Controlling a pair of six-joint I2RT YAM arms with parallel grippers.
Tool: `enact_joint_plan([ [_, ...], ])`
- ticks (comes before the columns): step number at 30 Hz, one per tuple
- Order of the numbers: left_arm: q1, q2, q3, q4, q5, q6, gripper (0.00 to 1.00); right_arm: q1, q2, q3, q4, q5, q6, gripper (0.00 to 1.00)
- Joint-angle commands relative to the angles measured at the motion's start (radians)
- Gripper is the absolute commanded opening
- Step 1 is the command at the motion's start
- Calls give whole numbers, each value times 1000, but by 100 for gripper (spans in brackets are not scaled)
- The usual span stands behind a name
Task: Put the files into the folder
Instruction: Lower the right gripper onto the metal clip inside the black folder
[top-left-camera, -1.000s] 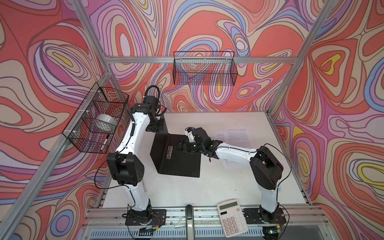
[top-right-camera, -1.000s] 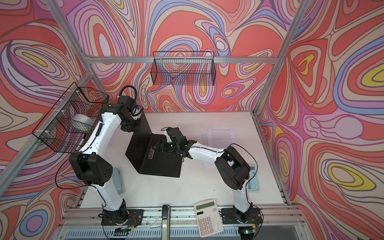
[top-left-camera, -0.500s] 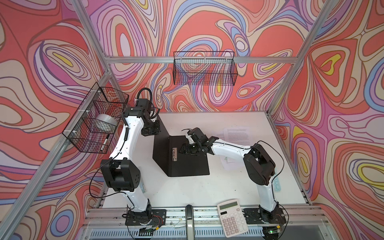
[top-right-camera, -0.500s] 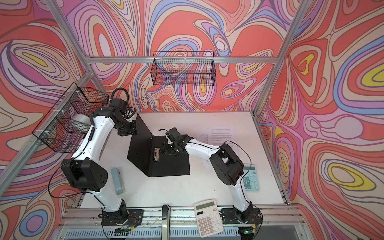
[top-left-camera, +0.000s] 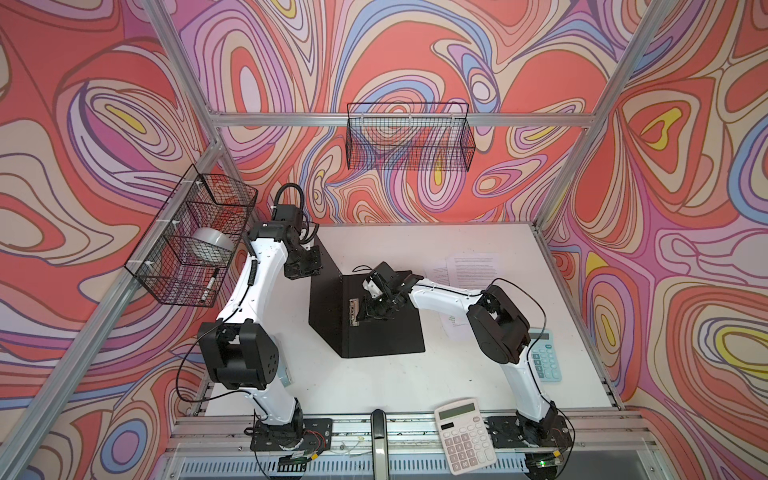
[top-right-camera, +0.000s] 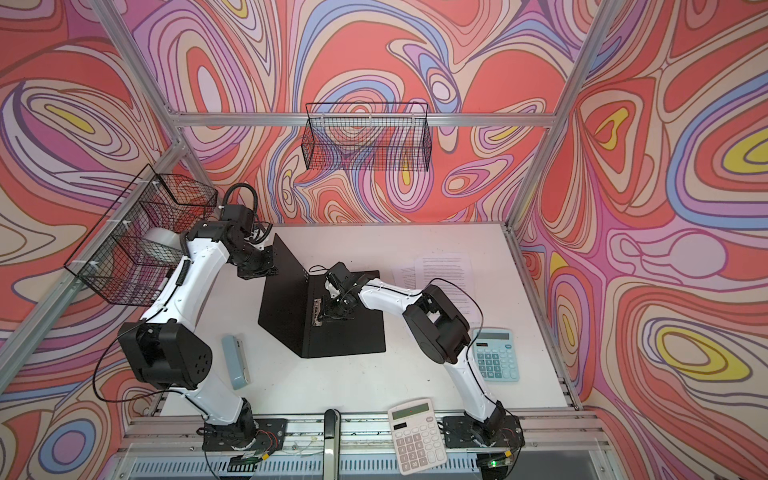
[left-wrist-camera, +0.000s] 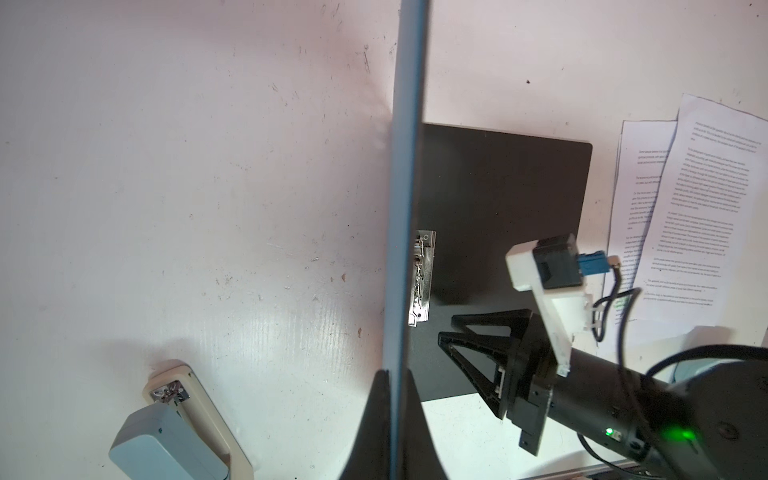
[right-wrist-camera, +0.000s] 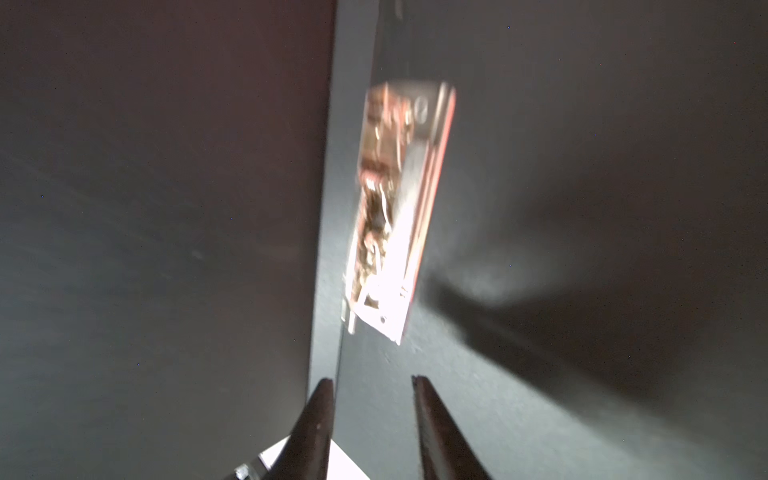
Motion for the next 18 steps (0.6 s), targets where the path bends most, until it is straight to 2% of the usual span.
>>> enact_joint_plan([
  [1, 6, -22, -9, -9, 32, -23, 0, 22, 15, 14, -20, -25, -9, 30],
  [5, 6, -30, -20, -5, 42, -27, 0, 35, 27, 35, -18, -17, -4, 30],
  [10, 6, -27, -24, -8, 49, -25, 0, 39, 67, 80, -39, 0, -4, 24],
  [18, 7, -28, -30, -7, 80, -25, 0, 40, 86, 87, -27, 6, 1, 20],
])
